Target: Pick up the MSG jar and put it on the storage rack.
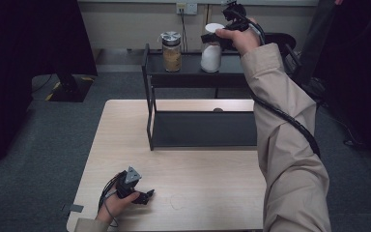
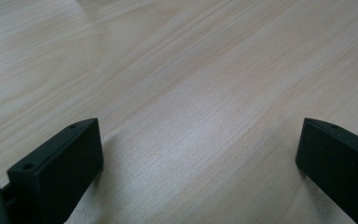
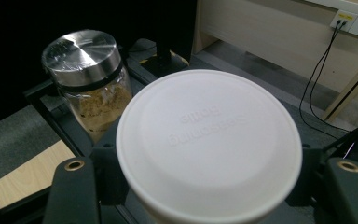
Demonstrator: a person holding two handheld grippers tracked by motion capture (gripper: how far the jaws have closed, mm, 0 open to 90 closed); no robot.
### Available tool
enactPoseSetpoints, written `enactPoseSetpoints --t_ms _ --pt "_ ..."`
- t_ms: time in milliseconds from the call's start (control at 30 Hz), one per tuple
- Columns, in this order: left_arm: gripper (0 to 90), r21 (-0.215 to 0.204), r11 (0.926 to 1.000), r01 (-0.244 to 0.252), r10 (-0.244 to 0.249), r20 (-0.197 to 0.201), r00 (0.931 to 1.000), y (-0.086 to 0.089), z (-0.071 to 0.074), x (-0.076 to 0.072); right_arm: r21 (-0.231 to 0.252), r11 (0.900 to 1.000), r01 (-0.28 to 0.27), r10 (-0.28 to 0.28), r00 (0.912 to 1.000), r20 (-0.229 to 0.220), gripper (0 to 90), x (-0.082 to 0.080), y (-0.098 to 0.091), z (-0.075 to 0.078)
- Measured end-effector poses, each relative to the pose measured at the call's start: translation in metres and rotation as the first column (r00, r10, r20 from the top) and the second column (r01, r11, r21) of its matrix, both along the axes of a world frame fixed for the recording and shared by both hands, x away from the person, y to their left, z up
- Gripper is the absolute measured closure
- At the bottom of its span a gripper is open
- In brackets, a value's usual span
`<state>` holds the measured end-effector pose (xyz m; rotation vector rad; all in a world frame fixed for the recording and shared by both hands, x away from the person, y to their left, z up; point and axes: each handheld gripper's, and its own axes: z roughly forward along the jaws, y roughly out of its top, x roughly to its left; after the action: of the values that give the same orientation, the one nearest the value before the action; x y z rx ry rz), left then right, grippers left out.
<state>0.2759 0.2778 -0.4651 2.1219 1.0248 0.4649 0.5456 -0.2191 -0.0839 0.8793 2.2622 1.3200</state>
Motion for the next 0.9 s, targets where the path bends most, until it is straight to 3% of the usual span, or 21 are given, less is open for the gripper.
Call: enactPoseSetpoints --t_ms 433,633,700,900 --pt "0.0 0.0 1.0 0.0 0.0 0.0 1.0 0.0 0.0 0.0 -0.02 0.9997 0.017 -0.016 0.9986 0.051 32.7 -0.008 0.006 -0.007" --pt "0.0 0.0 1.0 0.0 0.0 0.0 1.0 0.0 0.0 0.0 -0.016 0.9991 0.039 -0.039 0.9988 0.03 21.4 -0.01 0.004 -0.012" --pt "0.0 0.0 1.0 -0.001 0.001 0.0 1.0 0.0 0.0 0.0 0.004 0.9978 0.067 -0.067 0.9974 0.025 13.8 -0.015 0.003 -0.014" --pt "0.0 0.0 1.0 -0.001 0.001 0.0 1.0 0.0 0.0 0.0 0.018 0.9976 0.066 -0.067 0.997 0.04 6.5 -0.032 -0.008 -0.016"
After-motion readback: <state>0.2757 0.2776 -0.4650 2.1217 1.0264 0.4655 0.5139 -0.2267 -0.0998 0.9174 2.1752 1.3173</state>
